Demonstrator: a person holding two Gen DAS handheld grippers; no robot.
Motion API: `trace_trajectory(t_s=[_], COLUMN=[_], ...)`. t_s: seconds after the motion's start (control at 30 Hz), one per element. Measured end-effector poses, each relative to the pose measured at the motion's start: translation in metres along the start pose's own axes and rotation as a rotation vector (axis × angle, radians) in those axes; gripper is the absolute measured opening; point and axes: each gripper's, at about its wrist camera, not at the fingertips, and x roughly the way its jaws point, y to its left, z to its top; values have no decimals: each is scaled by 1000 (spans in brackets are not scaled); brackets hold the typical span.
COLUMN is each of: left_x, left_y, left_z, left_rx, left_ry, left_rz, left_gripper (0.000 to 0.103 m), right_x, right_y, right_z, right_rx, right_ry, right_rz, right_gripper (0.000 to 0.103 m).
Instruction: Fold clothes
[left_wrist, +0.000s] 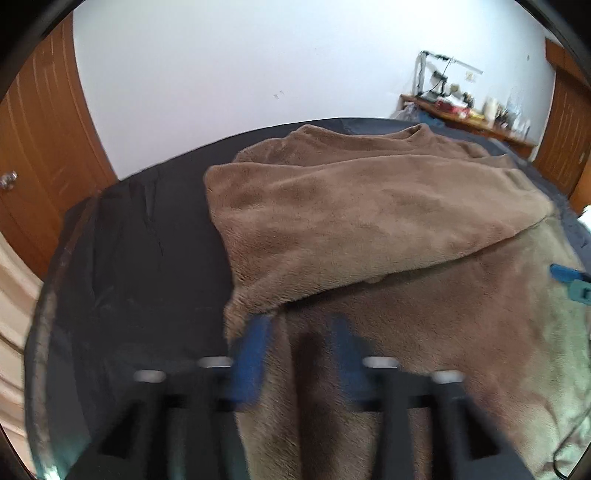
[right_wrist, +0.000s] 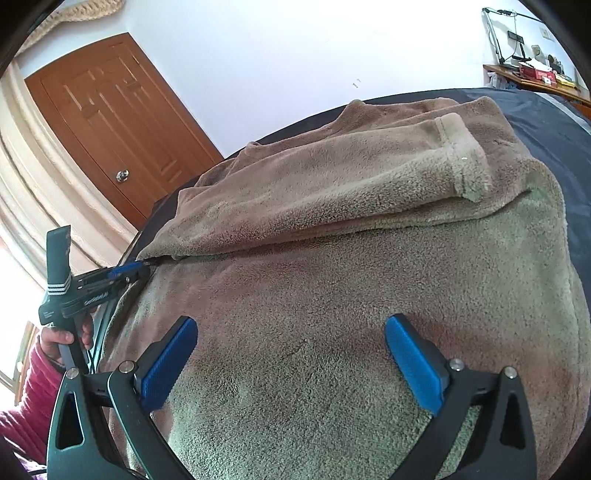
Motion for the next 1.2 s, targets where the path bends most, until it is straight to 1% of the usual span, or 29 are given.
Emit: trace_trajectory(t_s=[0.03,0.1,0.2,0.27,0.37,0.43,0.53,0.57,0.63,0.7,0.73,0.77,0.87,0.97,1.07,1.2], left_x=[-2,-5,-9,-6,7,18,31,33,33,29,26,23,15,20,18,19], left_y=[1,-1,-7,-13,-19,-20,-14,-9,10,30,36,39,48,57,55,41], left_z=[-1,0,-1,-1,1,5,15,18,22,21,18,15,7,-1,-2,-2], left_rx=[-10,1,53,109,190,211,177,140,13,-112,-150,-166,-200,-240,-222,-142], left_ry=[-14,-27,-56,-59,-45,-31,-14,-8,13,21,19,12,-12,9,2,-9], left_rz=[-4,67,150,215,277,303,392,415,396,341,333,344,383,356,354,393], left_gripper=[72,72,72,72,72,72,72,72,72,73,73,74,74,75,76,76], right_x=[0,0,0,0,0,0,-1,-1,-1,-2,-2,-2,-3,-2,-2,-2], right_y=[0,0,0,0,0,0,-1,-1,-1,-2,-2,-2,-3,-3,-5,-7], right_z=[0,0,0,0,0,0,1,0,0,0,0,0,1,2,3,5], right_rx=[0,1,2,3,3,3,4,5,6,7,7,7,5,1,1,6], right_ry=[0,0,-1,-2,-1,-1,-2,-2,-3,-3,-3,-3,-2,0,0,-2], right_rz=[0,1,2,4,3,3,4,6,8,10,11,11,10,5,4,10], right_gripper=[102,102,102,102,102,102,102,102,102,102,102,102,102,102,102,102])
